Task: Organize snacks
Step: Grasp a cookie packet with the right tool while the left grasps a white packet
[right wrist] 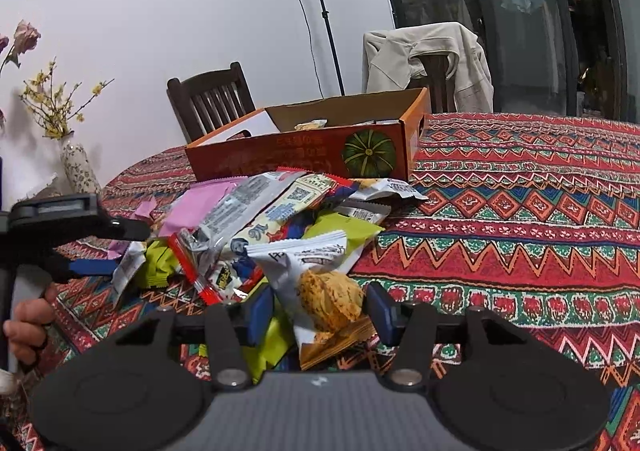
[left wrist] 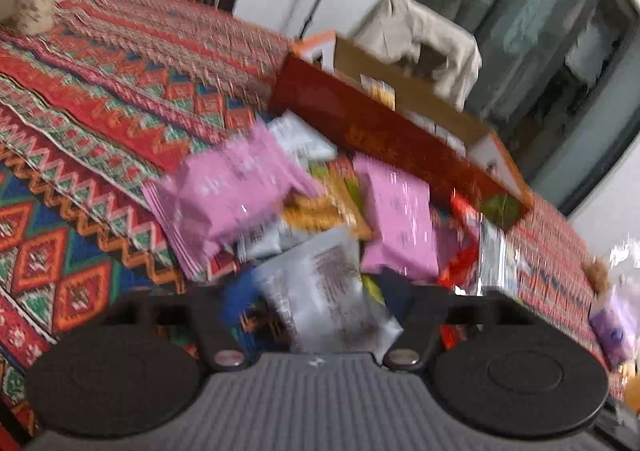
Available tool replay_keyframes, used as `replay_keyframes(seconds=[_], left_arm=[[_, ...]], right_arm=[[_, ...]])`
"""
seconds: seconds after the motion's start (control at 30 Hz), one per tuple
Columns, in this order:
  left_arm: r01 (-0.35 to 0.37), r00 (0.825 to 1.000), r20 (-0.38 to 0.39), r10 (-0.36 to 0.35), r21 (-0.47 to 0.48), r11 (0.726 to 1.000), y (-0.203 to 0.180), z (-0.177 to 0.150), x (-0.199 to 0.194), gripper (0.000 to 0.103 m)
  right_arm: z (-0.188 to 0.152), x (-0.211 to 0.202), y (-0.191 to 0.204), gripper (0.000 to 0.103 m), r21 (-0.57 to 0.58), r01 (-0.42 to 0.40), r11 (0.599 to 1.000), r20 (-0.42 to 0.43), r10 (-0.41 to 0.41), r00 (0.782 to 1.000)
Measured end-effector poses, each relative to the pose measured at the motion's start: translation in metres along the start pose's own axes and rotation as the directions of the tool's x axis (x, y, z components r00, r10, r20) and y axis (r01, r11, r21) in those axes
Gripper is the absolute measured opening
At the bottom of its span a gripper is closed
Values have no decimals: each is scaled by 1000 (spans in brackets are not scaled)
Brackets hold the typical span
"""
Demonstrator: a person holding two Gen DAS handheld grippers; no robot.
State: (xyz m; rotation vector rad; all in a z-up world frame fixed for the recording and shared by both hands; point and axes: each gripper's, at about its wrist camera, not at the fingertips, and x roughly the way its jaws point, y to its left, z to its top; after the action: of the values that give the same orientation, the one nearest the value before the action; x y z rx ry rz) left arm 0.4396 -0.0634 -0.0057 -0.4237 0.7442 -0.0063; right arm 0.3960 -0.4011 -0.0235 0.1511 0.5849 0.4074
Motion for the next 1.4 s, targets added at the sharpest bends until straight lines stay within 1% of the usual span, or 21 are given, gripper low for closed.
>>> replay_keyframes(seconds=[0.07, 0.17, 0.23, 0.33, 0.43, 0.5, 0.57, 0.67, 0.77, 0.83, 0.87, 0.9, 0.93, 0.97, 1.03, 1.13, 1.2, 1.27, 1.3, 1.33, 1.4], left_arm=[[-11, 1000, -8, 11, 16, 1000, -2, -4, -5, 58], [10, 1000, -30, -9, 24, 1000, -1, -12, -14, 62], [16, 999, -43, -14, 42, 999, -1, -16, -20, 50], [55, 995, -82, -51, 47, 997, -2, -21, -30, 40], [72, 995, -74, -63, 126, 989, -8, -28, -48, 40], [74, 996, -63, -64, 187, 979, -8, -34, -63, 40], [97, 994, -67, -84, 232, 968, -5, -40, -76, 40], [149, 988, -82, -128, 341, 928, -2, -51, -92, 41], [130, 991, -74, -109, 402, 906, 3, -61, -95, 44], [134, 990, -98, -103, 401, 906, 8, -63, -92, 52], [142, 988, -108, -108, 397, 907, 11, -65, -90, 55], [151, 987, -112, -115, 397, 905, 14, -67, -91, 64], [157, 986, -113, -121, 400, 903, 16, -69, -91, 71], [159, 986, -116, -122, 405, 900, 17, -71, -90, 73], [157, 986, -121, -116, 412, 898, 21, -75, -88, 73], [140, 989, -94, -110, 431, 892, 20, -79, -90, 73], [129, 991, -80, -104, 445, 886, 17, -81, -89, 69], [111, 994, -64, -92, 461, 880, 15, -82, -87, 60], [103, 995, -58, -86, 472, 876, 14, -82, -88, 53], [102, 995, -56, -86, 475, 874, 14, -82, -88, 49], [103, 995, -56, -87, 469, 877, 17, -82, -89, 49]], right_arm=[[0, 0, -2, 48, 12, -4, 1000, 2, 4, 1000], [0, -1, -3, 48, 19, -6, 1000, 7, 5, 1000], [0, -2, -1, 48, 12, 0, 1000, 9, 0, 1000], [0, -3, -2, 46, 21, -3, 1000, 14, 3, 1000], [-1, -5, -8, 44, 61, -13, 998, 19, 12, 1000], [-5, -10, -5, 42, 69, -4, 998, 6, 4, 1000], [-12, -19, 6, 40, 39, 28, 999, -7, -27, 1000], [-23, -42, 26, 38, 1, 48, 999, -22, -48, 999], [-30, -63, 51, 38, -26, 22, 999, -33, -23, 999], [-34, -66, 74, 38, -77, -5, 997, -66, 0, 998], [-36, -64, 86, 41, -110, -11, 994, -83, 1, 997], [-37, -60, 98, 44, -142, -5, 990, -82, -7, 997], [-37, -56, 108, 52, -169, 5, 986, -81, -19, 997], [-37, -52, 118, 55, -201, 4, 980, -89, -23, 996], [-37, -50, 131, 56, -247, -27, 969, -89, 5, 996], [-34, -48, 133, 57, -257, -51, 965, -102, 26, 994], [-32, -44, 131, 57, -267, -28, 963, -103, 0, 995], [-30, -40, 132, 58, -302, -5, 953, -95, -25, 995], [-28, -36, 132, 58, -312, -6, 950, -97, -26, 995], [-26, -32, 132, 58, -317, -10, 948, -97, -22, 995], [-21, -21, 132, 58, -326, -33, 945, -102, 0, 995]])
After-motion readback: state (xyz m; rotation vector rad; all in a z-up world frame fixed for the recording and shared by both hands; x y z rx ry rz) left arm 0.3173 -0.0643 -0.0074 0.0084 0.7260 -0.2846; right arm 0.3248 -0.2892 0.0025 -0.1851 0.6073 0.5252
